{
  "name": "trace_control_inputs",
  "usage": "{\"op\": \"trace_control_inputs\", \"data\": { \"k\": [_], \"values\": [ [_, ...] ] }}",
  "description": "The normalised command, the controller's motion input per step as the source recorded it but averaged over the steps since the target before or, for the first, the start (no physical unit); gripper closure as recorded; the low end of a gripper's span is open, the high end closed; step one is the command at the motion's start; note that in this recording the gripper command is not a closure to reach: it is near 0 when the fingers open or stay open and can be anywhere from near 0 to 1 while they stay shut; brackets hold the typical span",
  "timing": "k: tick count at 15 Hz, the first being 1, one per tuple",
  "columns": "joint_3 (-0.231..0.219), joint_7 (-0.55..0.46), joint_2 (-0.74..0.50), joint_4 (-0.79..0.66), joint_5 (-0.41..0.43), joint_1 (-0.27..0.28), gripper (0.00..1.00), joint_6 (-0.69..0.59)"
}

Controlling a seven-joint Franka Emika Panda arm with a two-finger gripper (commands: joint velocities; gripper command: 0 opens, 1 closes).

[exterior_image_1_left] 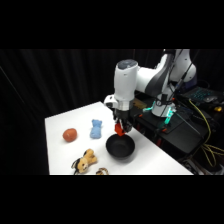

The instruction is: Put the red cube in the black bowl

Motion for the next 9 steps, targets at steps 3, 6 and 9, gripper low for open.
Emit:
{"op": "trace_control_inputs", "data": {
  "k": [3,6,9],
  "values": [
    [0.038,-0.13,0.24,0.26,0.190,0.065,1.00,-0.01],
    [-0.023,-0.16,0.30,0.26,0.084,0.030,0.00,0.14],
    [-0.058,-0.29,0.26,0.20,0.077,-0.016,0.00,0.23]
  ]
}}
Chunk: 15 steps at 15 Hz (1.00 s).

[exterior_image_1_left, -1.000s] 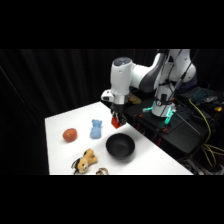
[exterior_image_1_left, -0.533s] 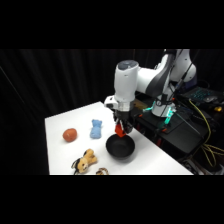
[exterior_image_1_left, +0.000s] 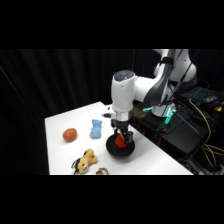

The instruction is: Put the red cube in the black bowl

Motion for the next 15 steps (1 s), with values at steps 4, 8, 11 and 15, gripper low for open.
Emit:
{"op": "trace_control_inputs", "data": {
  "k": [4,8,11,15],
  "values": [
    [-0.069,-0.17,0.02,0.11,0.063,0.024,0.00,0.03],
    [-0.082,0.20,-0.33,0.07,0.000,0.140,0.00,-0.43],
    [0.030,0.21,-0.49,0.10,0.092,0.110,0.00,-0.63],
    [0.083,0.18,-0.44,0.13,0.127,0.036,0.00,-0.51]
  ]
}}
